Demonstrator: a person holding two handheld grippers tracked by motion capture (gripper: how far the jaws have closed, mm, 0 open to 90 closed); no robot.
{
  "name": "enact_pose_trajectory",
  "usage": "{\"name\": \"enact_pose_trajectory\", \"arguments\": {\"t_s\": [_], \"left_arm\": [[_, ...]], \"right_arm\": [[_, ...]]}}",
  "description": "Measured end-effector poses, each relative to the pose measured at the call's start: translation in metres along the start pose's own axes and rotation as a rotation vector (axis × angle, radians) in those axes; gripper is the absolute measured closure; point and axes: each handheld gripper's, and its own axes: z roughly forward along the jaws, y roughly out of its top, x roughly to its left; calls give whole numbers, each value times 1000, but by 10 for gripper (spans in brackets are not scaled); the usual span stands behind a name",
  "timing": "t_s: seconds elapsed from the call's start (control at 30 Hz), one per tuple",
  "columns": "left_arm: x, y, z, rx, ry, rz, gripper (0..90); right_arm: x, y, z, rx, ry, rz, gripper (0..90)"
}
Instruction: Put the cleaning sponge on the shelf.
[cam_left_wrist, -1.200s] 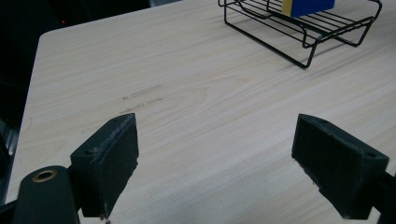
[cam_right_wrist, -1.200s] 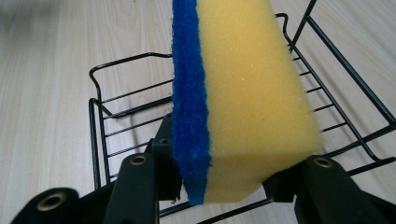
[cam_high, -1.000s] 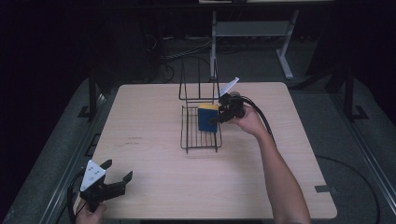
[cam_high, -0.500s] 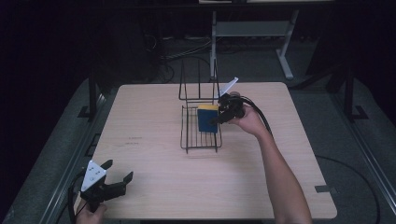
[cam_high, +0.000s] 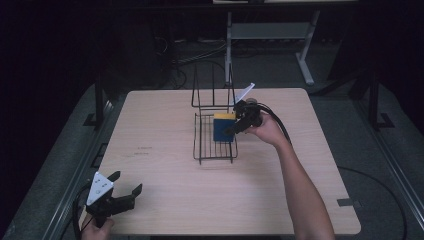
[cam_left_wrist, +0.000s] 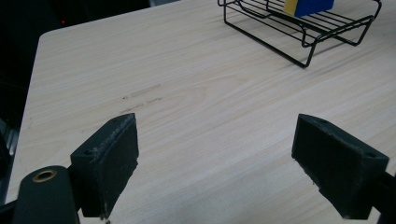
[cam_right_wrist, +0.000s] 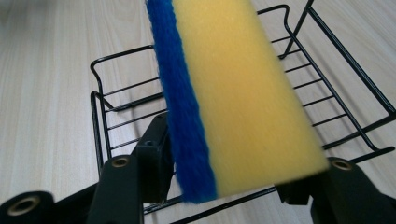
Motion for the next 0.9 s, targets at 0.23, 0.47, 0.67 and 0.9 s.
{"name": "enact_pose_trajectory", "arguments": {"t_s": [0.23,0.47,0.67,0.9], "left_arm": [[0,0,0,-1,-1,3,141],[0,0,0,-3,0,0,141],[-1,0,0,-3,0,4,141],[0,0,0,0,1,6,141]], "right_arm": [[0,0,-1,3,-6,11,421],[0,-1,-1,3,-1,27,372],[0,0,-2,1,-1,30,335],[1,-2,-6,-3,-14,35,273]]}}
